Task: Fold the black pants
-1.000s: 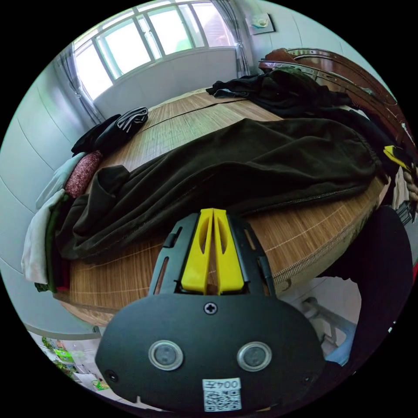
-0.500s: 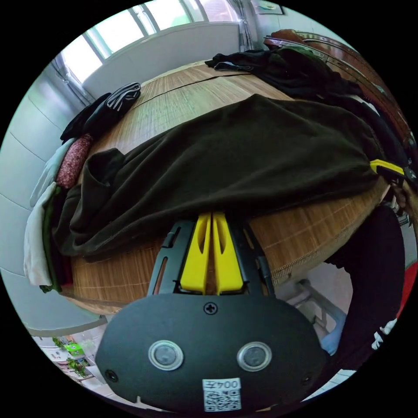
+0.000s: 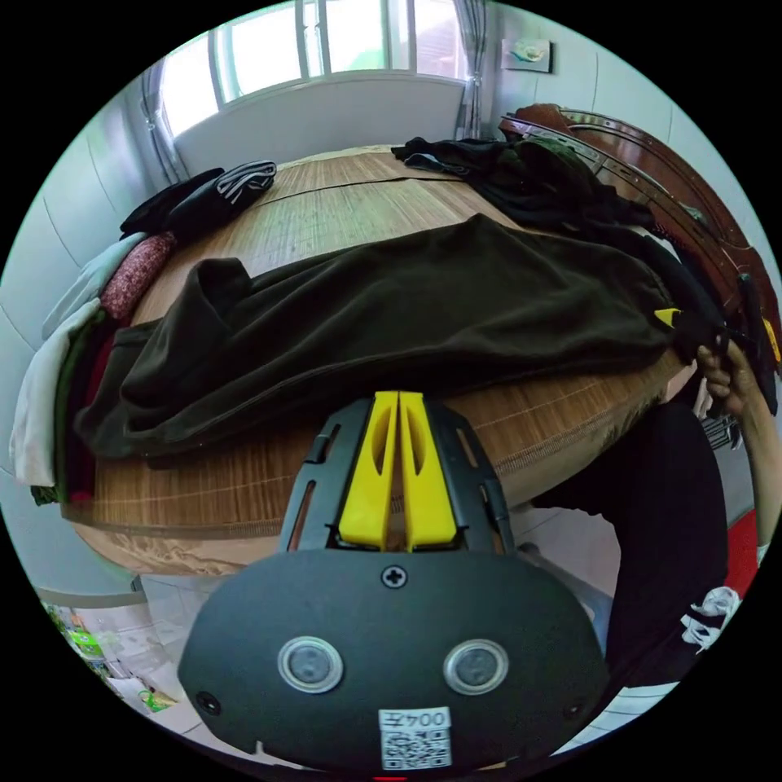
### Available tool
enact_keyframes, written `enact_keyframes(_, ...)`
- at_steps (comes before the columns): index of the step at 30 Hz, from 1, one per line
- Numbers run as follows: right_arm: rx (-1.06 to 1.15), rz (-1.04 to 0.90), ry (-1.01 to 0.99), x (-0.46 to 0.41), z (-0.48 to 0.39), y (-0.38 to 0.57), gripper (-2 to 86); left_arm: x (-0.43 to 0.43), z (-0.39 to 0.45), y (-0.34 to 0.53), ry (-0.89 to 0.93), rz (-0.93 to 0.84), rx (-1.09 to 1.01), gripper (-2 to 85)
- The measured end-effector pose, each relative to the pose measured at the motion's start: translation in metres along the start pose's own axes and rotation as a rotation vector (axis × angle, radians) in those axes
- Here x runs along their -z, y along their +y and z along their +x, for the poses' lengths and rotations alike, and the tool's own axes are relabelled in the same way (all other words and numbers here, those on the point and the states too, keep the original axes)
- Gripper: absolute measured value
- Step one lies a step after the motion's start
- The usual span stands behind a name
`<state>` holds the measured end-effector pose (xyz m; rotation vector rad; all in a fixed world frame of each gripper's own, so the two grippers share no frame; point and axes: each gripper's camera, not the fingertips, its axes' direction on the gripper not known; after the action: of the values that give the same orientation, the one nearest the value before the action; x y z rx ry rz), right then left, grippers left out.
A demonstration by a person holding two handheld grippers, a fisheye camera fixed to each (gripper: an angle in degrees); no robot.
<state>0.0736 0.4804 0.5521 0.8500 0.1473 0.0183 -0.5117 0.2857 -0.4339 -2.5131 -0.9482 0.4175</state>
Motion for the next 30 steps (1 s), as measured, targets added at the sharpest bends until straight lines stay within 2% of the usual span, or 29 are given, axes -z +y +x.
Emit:
enact_keyframes(4, -0.050, 0.015, 0.017, -0.004, -0.002, -0.004, 4.0, 0.014, -0.033, 0.016, -0.044, 0.016, 0.067, 0.6)
enact_keyframes(7, -0.086, 0.048, 0.133, 0.003, -0.001, -0.009, 3.4, 0.022, -0.064, 0.029, -0.070, 0.021, 0.130, 0.6)
enact_keyframes(9, -0.109, 0.130, 0.290, 0.025, 0.004, -0.011, 3.7, 0.027, -0.085, 0.037, -0.075, 0.020, 0.178, 0.6)
enact_keyframes(13, -0.202, 0.266, 0.318, 0.085, 0.039, 0.002, 6.3, 0.033, -0.096, 0.039, -0.050, 0.038, 0.199, 0.6)
enact_keyframes(16, -0.321, 0.372, 0.178, 0.140, 0.090, 0.033, 6.8, 0.035, -0.085, 0.031, 0.015, 0.072, 0.162, 0.6)
enact_keyframes(19, -0.453, 0.427, -0.042, 0.174, 0.149, 0.065, 2.6, 0.029, -0.058, 0.016, 0.087, 0.092, 0.090, 0.6)
enact_keyframes(21, -0.570, 0.530, -0.224, 0.194, 0.197, 0.078, 0.2, 0.018, -0.027, 0.000, 0.122, 0.073, 0.017, 0.6)
enact_keyframes(23, -0.570, 0.561, -0.276, 0.202, 0.221, 0.068, -0.3, 0.011, -0.003, -0.010, 0.132, 0.070, -0.030, 0.6)
enact_keyframes(27, -0.384, 0.419, -0.440, 0.197, 0.243, 0.007, -0.7, 0.002, 0.048, -0.032, 0.201, 0.094, -0.112, 0.5)
enact_keyframes(30, -0.344, 0.315, -0.500, 0.182, 0.265, -0.023, -0.7, -0.008, 0.083, -0.049, 0.231, 0.093, -0.172, 0.4)
